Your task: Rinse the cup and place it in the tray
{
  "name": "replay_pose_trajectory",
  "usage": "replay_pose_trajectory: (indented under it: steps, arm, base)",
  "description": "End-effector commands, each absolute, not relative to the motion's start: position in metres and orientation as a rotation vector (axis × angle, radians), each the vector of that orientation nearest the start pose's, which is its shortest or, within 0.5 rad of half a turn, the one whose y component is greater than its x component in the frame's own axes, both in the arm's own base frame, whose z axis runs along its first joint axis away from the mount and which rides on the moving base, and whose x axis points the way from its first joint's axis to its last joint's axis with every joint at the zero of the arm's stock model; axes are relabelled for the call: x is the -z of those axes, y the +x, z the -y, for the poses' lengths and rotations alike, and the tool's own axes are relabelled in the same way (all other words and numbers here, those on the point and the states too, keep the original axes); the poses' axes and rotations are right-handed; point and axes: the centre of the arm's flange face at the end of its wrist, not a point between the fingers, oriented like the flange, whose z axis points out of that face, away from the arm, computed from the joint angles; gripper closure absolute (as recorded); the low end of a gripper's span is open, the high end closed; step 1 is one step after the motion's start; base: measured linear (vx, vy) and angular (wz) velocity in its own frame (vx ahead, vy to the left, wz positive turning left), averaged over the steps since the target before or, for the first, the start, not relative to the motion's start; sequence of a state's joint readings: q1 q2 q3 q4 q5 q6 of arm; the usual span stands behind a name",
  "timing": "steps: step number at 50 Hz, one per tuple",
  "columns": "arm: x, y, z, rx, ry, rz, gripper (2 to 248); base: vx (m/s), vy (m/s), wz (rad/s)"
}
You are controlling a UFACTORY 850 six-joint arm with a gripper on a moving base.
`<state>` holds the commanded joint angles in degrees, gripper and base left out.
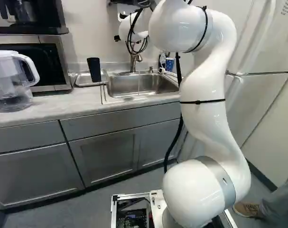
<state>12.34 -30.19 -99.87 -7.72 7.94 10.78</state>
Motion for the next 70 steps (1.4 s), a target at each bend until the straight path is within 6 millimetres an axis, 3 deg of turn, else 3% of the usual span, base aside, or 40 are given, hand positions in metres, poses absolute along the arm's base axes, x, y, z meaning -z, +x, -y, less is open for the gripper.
replay_pose_trajectory:
  steps: [70]
  arm:
    - [-0.6758, 0.7104, -0.1585, 1.834, -2.312, 0.206, 3]
  base:
    - [0.000, 0.000, 0.000]
